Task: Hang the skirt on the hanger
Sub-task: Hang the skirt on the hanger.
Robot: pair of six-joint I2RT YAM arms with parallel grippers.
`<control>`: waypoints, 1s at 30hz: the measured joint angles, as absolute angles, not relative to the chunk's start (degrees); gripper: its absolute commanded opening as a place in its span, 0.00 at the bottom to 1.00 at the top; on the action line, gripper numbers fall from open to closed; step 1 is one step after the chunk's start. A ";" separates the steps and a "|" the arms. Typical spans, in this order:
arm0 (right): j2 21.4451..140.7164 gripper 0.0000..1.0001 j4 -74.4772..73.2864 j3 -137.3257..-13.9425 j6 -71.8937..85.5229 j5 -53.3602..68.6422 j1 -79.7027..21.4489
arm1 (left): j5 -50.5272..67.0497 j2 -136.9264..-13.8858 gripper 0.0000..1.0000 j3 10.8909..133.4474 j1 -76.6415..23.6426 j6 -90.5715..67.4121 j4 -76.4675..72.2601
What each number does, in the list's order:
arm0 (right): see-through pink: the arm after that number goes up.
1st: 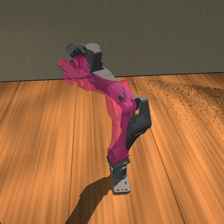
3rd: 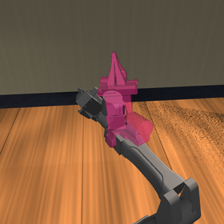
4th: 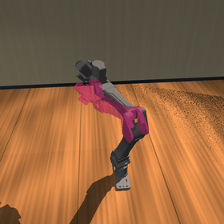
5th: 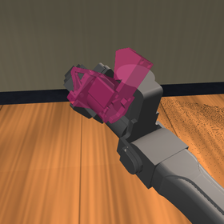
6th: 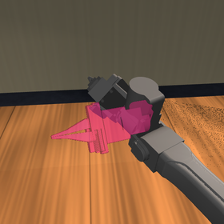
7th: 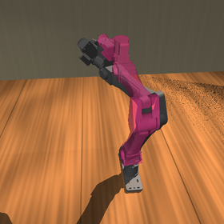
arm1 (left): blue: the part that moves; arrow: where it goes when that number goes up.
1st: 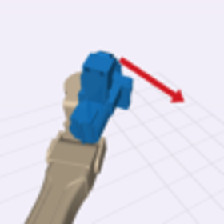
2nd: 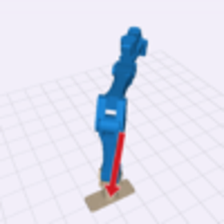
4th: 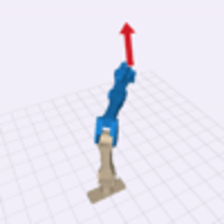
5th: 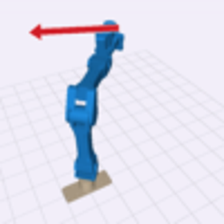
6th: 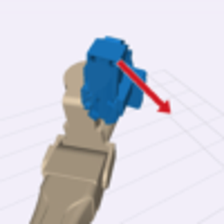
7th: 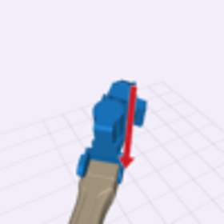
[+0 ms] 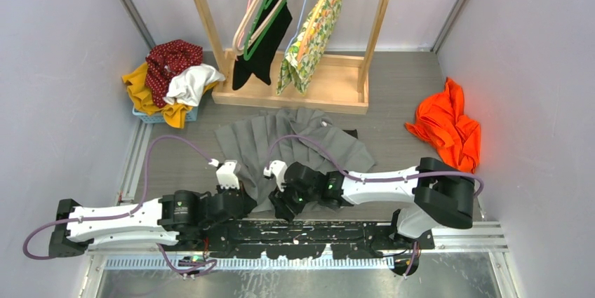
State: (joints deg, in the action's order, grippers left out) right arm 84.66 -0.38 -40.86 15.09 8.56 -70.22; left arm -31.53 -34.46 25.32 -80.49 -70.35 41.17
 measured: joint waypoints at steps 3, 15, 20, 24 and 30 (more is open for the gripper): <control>84.07 0.59 -0.12 -40.86 14.90 8.62 -69.63 | -31.51 -34.02 0.00 25.32 -80.51 -70.50 41.19; 82.50 0.58 1.15 -41.10 11.94 6.59 -68.05 | -31.46 -33.78 0.00 25.32 -80.51 -70.57 41.19; 82.28 0.57 2.55 -41.28 10.76 6.57 -67.57 | -31.44 -33.43 0.00 25.23 -80.51 -70.67 41.19; 82.98 0.47 2.52 -42.26 9.96 6.72 -67.57 | -31.46 -32.99 0.00 25.21 -80.51 -70.76 41.28; 84.55 0.44 2.44 -42.83 9.58 9.54 -67.57 | -31.44 -32.99 0.00 25.21 -80.51 -70.78 41.52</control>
State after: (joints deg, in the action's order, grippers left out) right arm 84.55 2.44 -42.83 9.58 9.54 -67.57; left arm -31.44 -32.99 25.21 -80.51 -70.78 41.52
